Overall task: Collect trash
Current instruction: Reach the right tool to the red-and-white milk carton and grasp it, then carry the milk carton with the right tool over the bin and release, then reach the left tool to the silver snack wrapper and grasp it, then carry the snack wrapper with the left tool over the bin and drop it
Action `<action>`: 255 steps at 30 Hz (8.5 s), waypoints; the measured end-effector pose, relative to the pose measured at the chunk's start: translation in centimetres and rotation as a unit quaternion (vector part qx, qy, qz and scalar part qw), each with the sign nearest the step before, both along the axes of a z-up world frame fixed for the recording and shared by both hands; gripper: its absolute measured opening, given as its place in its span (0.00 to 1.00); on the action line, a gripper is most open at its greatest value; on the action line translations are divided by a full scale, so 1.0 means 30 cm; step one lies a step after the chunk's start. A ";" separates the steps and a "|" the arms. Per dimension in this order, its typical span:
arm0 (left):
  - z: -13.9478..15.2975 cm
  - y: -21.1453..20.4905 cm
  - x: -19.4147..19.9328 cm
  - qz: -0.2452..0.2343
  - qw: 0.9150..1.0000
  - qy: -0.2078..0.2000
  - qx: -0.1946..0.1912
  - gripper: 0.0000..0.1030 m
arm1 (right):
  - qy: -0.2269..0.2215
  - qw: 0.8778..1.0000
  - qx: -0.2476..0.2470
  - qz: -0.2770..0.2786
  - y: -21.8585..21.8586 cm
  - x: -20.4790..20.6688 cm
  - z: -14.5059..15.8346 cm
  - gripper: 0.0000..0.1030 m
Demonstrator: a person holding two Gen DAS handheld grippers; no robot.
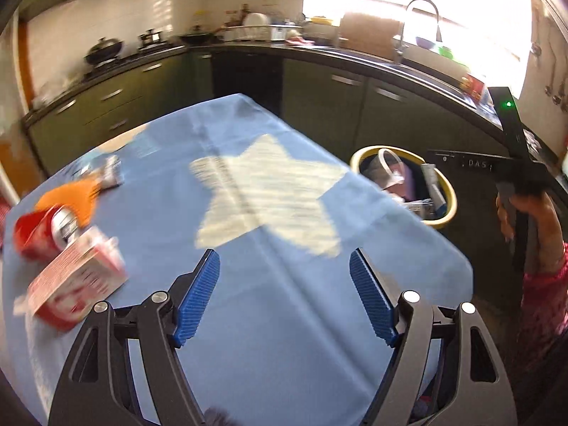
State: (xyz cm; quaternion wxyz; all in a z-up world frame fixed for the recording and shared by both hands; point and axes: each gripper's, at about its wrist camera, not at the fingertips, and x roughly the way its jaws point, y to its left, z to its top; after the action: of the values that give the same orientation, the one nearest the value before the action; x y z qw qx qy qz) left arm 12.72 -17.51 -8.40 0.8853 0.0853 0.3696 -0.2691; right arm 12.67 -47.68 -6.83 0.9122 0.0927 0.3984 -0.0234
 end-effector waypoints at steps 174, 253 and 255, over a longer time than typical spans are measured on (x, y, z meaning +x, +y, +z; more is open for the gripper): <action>-0.058 0.134 1.045 0.162 0.955 0.177 0.175 0.08 | 0.043 0.983 -0.022 0.179 0.209 -0.011 -0.024 0.57; 0.054 0.128 0.019 0.000 1.000 -0.006 0.004 0.79 | 0.009 0.985 -0.055 0.166 0.171 -0.020 0.144 0.62; 0.029 0.225 -0.001 0.027 1.000 -0.005 0.005 0.81 | 0.012 0.979 -0.057 0.197 0.257 0.039 0.151 0.62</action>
State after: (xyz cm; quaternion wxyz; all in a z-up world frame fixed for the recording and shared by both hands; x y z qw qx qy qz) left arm 12.70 -10.76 -7.52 0.8939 0.0807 0.3681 -0.2426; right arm 13.83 -39.97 -2.29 0.8980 -0.0402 0.4177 0.1324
